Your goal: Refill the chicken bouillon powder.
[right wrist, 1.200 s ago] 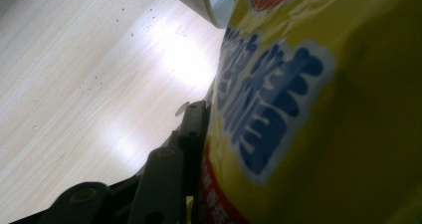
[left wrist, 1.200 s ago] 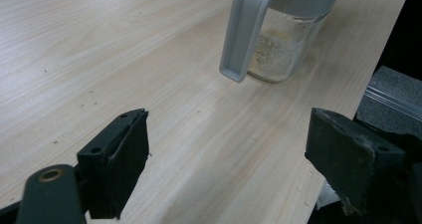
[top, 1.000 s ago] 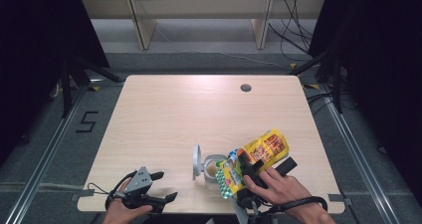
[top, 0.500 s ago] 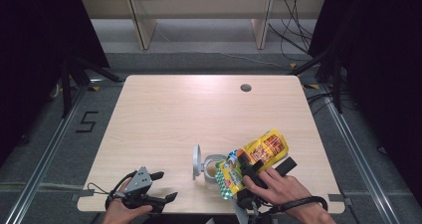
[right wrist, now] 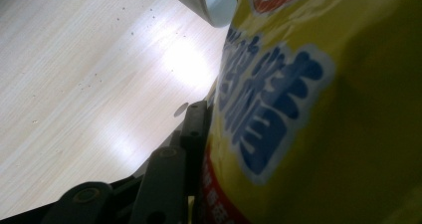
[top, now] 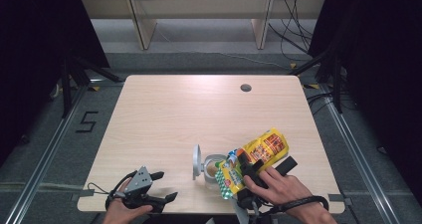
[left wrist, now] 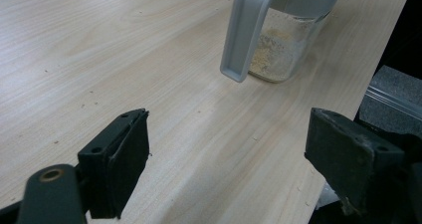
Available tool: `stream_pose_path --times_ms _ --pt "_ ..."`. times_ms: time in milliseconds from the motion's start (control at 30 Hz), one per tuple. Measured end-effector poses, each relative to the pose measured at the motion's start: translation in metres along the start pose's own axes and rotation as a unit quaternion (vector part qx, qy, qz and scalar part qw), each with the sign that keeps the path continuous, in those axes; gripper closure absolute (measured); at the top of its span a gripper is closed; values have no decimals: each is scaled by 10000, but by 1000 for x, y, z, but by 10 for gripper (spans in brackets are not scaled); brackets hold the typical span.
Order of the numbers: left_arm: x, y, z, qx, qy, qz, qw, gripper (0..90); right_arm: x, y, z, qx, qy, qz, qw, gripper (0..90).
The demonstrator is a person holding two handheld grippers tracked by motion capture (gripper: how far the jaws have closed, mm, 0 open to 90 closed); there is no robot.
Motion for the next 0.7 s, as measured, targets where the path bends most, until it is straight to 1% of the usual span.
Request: stream_pose_path --times_ms 233,267,333,400,467,700 --pt "0 0 0 0 11 -9 10000 169 0 0 0 -12 -3 -18 10000 685" --pt "0 0 0 8 0 -19 10000 169 0 0 0 -7 45 -49 10000 686" --pt "0 0 0 -1 32 -3 10000 169 1 0 0 11 47 -47 10000 686" --pt "0 0 0 -7 3 5 10000 169 1 1 -1 28 16 -78 10000 686" --pt "0 0 0 3 46 5 10000 169 2 1 -1 -11 -1 -84 10000 687" --pt "0 0 0 -13 1 19 10000 169 1 1 -1 64 14 -102 9999 688"
Point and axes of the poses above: each handheld gripper's, and its own axes: x roughly backward along the jaws, y roughly out of its top, z roughly to its left, the point moved 4 cm from there along -x, roughly forward along the jaws, and after that the axes turned 3 degrees about y, right-handed, at the moved point
